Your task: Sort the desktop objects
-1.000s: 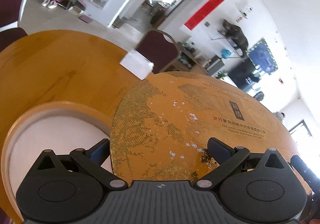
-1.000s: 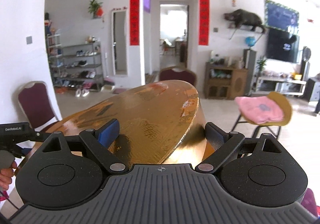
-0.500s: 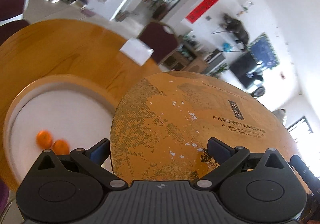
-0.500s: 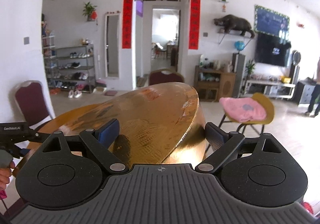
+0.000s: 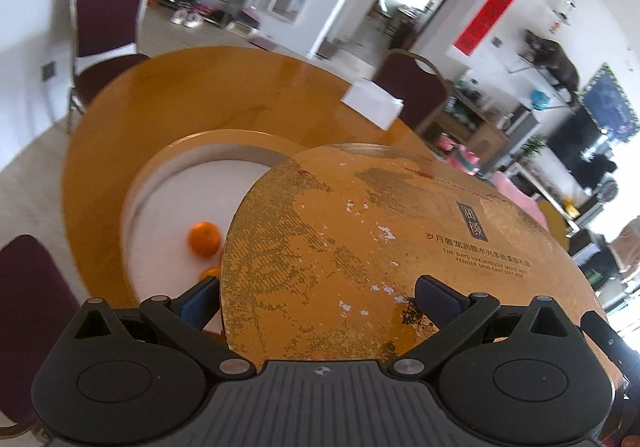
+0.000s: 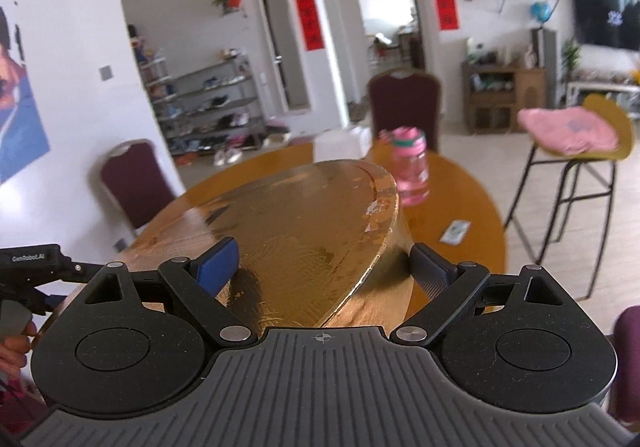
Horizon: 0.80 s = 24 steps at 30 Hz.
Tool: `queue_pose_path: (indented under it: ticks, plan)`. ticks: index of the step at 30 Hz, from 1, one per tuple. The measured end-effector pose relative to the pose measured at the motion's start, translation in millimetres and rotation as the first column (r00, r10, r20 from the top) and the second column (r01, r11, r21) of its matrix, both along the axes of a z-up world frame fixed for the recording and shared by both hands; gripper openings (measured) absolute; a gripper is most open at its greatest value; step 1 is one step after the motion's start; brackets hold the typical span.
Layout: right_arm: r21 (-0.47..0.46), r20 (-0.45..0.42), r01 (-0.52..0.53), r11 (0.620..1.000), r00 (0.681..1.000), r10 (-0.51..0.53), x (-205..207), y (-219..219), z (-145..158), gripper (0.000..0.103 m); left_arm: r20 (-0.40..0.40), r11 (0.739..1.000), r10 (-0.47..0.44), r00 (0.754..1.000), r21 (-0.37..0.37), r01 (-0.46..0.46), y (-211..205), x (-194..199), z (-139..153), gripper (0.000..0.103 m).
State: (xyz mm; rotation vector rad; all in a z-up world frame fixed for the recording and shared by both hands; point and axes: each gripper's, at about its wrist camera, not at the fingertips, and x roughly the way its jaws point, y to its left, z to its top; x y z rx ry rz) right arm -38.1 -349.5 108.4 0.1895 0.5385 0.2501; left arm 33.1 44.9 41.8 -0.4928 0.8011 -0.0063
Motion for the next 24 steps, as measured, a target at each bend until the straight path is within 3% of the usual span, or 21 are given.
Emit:
queue_pose_path:
  ticks: [10, 19, 24]
  plan:
    - [0.074, -0.030, -0.085, 0.994, 0.996, 0.087, 15, -7, -42, 0.093, -0.014, 0.994, 0.081, 0.997, 0.069, -0.080, 6, -26, 8, 0.101]
    - [0.066, -0.004, -0.081, 0.995, 0.997, 0.081, 35, 33, -43, 0.093, 0.000, 0.996, 0.074, 0.997, 0.057, -0.074, 51, -9, 4, 0.101]
    - [0.080, -0.005, -0.075, 0.994, 0.997, 0.076, 52, 59, -46, 0.093, 0.024, 0.993, 0.065, 0.998, 0.097, -0.067, 76, 7, 10, 0.101]
